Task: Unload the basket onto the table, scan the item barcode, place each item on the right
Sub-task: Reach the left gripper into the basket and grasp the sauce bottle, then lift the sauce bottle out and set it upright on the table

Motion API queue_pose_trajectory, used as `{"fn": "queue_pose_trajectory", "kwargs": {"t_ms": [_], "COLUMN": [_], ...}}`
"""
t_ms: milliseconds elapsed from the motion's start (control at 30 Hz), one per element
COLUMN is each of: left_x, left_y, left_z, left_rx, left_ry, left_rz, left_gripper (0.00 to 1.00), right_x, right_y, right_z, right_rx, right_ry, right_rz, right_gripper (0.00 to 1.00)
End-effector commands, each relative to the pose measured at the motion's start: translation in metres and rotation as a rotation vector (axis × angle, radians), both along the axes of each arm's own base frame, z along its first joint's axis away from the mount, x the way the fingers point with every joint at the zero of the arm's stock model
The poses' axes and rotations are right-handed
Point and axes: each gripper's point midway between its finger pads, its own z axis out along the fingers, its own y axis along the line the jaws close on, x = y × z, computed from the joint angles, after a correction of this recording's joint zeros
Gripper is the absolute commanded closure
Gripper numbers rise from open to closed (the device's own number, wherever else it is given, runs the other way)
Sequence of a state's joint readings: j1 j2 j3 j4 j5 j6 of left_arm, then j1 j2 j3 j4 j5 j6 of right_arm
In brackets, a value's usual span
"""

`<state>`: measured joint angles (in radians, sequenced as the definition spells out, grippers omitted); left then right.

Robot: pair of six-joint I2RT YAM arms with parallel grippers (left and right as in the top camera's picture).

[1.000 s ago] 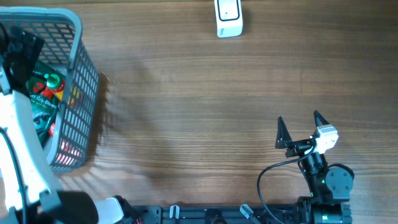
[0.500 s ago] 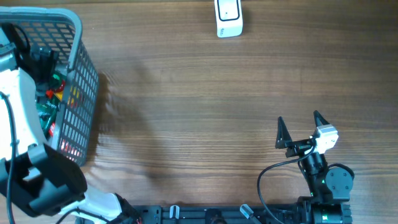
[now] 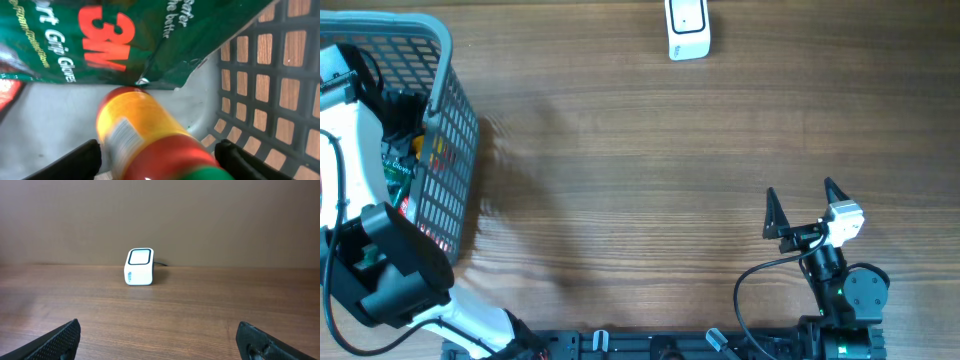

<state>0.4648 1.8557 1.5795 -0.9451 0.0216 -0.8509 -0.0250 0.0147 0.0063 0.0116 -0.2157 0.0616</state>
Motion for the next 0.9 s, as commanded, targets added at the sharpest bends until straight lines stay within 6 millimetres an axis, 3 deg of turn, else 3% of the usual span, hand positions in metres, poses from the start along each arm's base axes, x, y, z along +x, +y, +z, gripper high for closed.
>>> {"fn": "queue_pose_trajectory", "kwargs": {"t_ms": [0,67,100,433,867], "left_x": [0.001,0.000,0.000,-0.002,-0.031], "left_y": [-0.003,-0.003,-0.003,-0.003,-0.007], "left_z": [-0.002,0.000,0.002,0.039,0.142], "left_rx": [-0.016,-0.012,-0.009,0.037,0.199], "left_ry": [0.007,0.005,0.002,-0.078,-0.289], "left_rz": [-0.004,-0.011,-0.011,-0.008,0.014], "left_gripper": [0.45,0.57,0.58,0.58,0.57], "right_x": [0.000,0.000,0.000,0.000,0.000], "right_y": [-0.001,-0.001,-0.001,-0.001,-0.001], "right_z": [0.002,0.002,0.002,0.002,0.002], "right_rx": [-0.010,-0.010,-0.010,-0.010,-0.010], "right_ry": [-0.014,-0.014,-0.014,-0.014,-0.014], "right_rz": [-0.008,-0.008,-0.008,-0.008,-0.008], "right_gripper": [0.00,0.00,0.00,0.00,0.00]}}
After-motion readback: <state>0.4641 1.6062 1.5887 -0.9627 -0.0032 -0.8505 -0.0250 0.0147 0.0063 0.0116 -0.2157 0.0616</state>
